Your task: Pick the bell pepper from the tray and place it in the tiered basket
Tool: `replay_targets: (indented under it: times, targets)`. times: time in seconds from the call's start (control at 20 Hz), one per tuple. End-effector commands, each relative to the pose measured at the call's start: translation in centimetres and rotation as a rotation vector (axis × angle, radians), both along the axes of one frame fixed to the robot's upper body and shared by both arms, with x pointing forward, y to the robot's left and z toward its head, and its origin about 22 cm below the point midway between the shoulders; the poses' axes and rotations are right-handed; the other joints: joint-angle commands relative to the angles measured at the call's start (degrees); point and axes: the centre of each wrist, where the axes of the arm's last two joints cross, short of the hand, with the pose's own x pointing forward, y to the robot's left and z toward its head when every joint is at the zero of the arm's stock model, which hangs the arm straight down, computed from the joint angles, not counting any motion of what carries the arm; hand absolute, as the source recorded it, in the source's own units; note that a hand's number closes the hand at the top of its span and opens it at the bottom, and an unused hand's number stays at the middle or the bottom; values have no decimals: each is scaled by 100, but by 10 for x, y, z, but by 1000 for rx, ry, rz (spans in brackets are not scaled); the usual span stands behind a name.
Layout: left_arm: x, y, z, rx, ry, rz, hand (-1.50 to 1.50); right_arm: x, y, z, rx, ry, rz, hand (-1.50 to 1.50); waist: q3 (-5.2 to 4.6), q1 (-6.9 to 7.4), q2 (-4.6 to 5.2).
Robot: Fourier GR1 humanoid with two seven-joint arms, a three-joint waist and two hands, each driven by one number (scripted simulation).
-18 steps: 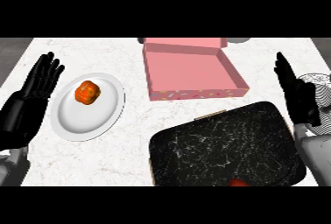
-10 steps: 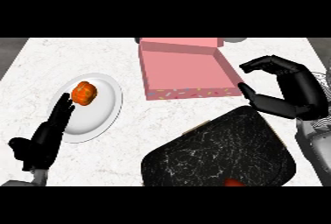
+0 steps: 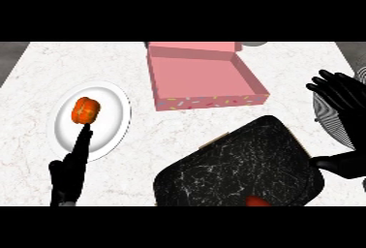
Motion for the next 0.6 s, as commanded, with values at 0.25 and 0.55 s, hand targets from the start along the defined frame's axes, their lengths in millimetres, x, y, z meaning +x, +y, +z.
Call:
replay_targets:
  times: [0.25,0.55]
  targets:
    - [-10,-12,-14,-15,71,15,0,-35,-26,59,-597,47,289,-150,-57,-82,0]
    - [-9,-12,-9,-9,71,28,0,-60,-8,109,-968,-98,232,-150,-53,-90,-8]
